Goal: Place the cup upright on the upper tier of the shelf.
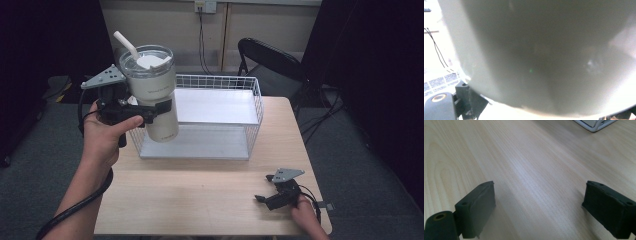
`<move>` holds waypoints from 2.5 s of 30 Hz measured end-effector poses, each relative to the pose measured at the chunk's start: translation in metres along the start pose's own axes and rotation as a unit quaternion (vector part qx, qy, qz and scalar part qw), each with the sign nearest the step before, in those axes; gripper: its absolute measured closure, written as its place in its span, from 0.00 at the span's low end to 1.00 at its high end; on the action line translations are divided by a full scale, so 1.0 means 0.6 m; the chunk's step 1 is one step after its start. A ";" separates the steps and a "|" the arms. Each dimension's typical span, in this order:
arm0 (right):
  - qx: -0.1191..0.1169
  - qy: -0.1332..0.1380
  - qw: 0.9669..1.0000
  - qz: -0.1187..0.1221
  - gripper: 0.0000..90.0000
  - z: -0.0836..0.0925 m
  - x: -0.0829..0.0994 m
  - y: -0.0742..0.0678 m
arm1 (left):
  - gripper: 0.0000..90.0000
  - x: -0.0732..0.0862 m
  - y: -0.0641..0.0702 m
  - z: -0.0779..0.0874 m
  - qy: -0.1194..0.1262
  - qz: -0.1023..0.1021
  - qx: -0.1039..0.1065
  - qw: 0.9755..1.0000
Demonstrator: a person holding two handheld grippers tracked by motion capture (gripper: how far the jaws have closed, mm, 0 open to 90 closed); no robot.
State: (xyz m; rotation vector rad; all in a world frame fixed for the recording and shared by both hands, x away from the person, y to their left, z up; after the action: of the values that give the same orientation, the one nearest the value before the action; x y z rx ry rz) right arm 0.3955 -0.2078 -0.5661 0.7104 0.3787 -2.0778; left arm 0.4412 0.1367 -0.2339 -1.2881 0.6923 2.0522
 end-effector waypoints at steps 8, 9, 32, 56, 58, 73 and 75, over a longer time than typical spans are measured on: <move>0.000 0.000 1.000 0.000 0.11 0.000 0.000 0.000 | 0.11 -0.015 -0.010 -0.006 -0.006 -0.001 -0.003 1.000; 0.000 0.000 1.000 0.000 0.11 0.000 0.000 0.000 | 0.11 -0.018 -0.012 -0.006 -0.005 0.001 -0.004 1.000; 0.000 0.000 1.000 0.000 0.11 0.000 0.000 0.000 | 0.11 -0.060 -0.053 -0.038 -0.006 0.000 -0.034 0.999; 0.000 0.000 1.000 0.000 0.11 0.000 0.000 0.000 | 0.11 -0.069 -0.090 -0.085 -0.008 0.006 -0.056 0.998; 0.000 0.000 1.000 0.000 0.11 0.000 0.000 0.000 | 0.11 -0.067 -0.093 -0.089 -0.009 0.007 -0.059 0.998; 0.000 0.000 1.000 0.000 0.11 0.000 0.000 0.000 | 0.11 -0.068 -0.108 -0.120 -0.012 0.006 -0.072 0.997; 0.000 0.000 1.000 0.000 0.11 0.000 0.000 0.000 | 0.11 -0.068 -0.109 -0.125 -0.011 0.012 -0.071 0.997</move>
State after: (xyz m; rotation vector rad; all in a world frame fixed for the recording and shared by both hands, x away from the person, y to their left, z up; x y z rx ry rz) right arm 0.3955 -0.2078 -0.5661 0.7101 0.3789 -2.0779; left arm 0.5474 0.1195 -0.2328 -1.3399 0.5627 2.1641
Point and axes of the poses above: each handheld gripper's, and its own axes: z roughly backward along the jaws, x roughly out of its underside, y roughly to its right, the point moved 9 cm from there along -z, roughly forward along the jaws, and after that the axes turned 9 degrees about -y, right-handed, at the moved point
